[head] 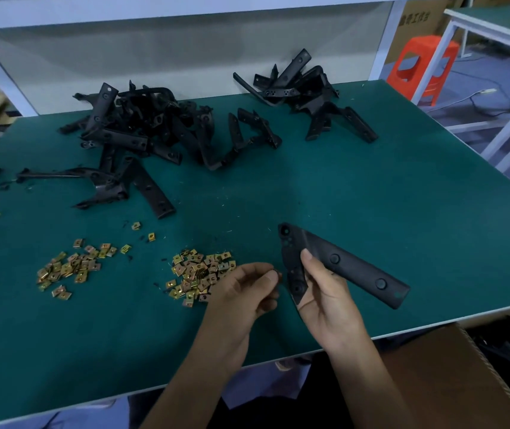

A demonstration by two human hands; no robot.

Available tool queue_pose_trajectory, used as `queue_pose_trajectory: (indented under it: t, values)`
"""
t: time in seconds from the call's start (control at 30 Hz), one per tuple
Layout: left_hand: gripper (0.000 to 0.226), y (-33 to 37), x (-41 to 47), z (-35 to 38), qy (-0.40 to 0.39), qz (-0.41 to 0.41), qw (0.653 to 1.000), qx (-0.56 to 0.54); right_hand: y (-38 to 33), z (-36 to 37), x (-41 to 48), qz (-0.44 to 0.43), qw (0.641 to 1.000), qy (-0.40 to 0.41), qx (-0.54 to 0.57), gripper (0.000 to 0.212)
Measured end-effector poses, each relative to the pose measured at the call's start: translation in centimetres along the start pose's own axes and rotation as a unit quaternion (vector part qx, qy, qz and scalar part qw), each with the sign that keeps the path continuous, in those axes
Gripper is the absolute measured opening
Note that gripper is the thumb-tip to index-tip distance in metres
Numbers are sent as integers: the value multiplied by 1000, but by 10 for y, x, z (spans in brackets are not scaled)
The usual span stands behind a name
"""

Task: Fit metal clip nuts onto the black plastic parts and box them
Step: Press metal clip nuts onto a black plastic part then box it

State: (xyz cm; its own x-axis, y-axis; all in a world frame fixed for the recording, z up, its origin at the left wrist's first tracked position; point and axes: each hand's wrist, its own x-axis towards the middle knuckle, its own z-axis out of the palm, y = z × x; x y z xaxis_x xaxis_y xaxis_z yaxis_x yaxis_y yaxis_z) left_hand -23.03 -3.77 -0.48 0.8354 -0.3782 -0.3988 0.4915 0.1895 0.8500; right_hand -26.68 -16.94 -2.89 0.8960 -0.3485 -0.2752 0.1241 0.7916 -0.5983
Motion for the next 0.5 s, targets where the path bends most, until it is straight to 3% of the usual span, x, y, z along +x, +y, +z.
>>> queue_pose_trajectory:
  t: [0.27, 0.5]
  values:
    - [20, -5, -3, 14, 26, -2, 1000, -11, 2, -1, 1, -1, 1000, -9, -16, 35]
    - [15, -4, -4, 19, 51, -15, 998, -26, 4, -4, 3, -11, 1000, -10, -18, 26]
